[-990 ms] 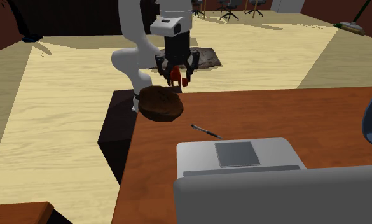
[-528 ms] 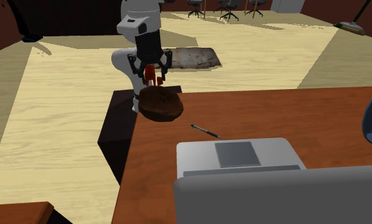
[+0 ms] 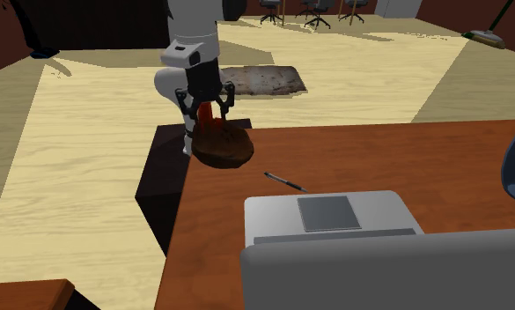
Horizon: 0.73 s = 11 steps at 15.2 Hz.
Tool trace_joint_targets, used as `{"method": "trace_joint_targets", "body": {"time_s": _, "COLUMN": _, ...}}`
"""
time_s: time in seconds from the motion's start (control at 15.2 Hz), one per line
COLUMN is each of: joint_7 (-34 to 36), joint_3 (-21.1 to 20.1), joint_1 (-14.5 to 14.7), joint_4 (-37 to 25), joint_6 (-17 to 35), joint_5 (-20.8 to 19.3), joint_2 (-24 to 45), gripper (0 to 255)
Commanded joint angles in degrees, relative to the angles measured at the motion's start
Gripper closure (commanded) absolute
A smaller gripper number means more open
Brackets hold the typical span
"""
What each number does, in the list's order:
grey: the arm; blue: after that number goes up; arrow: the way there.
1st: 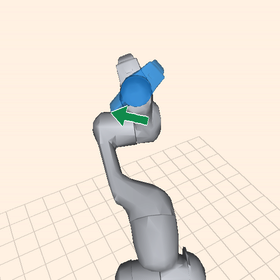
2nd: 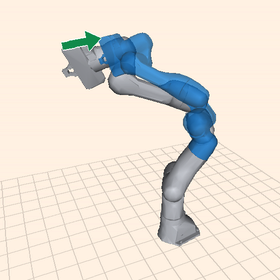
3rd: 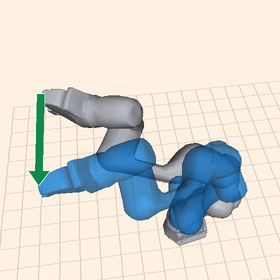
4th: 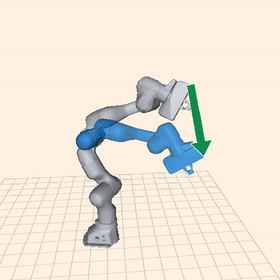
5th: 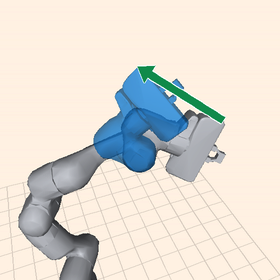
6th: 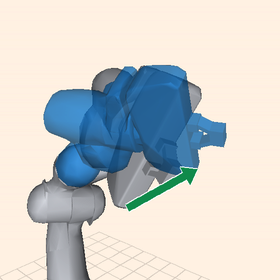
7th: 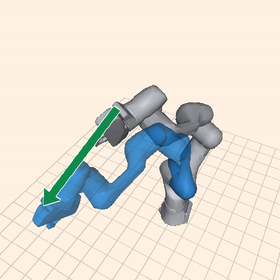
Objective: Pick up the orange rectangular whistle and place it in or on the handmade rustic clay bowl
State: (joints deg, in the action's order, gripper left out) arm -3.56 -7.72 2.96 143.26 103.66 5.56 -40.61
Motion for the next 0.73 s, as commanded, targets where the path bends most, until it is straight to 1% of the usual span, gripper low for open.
{"method": "trace_joint_targets", "body": {"time_s": 0.0, "joint_7": 0.12, "joint_3": -0.25, "joint_1": 0.12, "joint_4": 1.54, "joint_6": 1.64, "joint_5": 0.19, "joint_2": 0.06, "gripper": 255}}
{"method": "trace_joint_targets", "body": {"time_s": 0.2, "joint_7": 0.06, "joint_3": -0.5, "joint_1": 0.21, "joint_4": 4.33, "joint_6": 4.72, "joint_5": 0.42, "joint_2": 0.36, "gripper": 255}}
{"method": "trace_joint_targets", "body": {"time_s": 0.66, "joint_7": 0.06, "joint_3": -0.5, "joint_1": 0.21, "joint_4": 4.33, "joint_6": 4.72, "joint_5": 0.42, "joint_2": 0.36, "gripper": 255}}
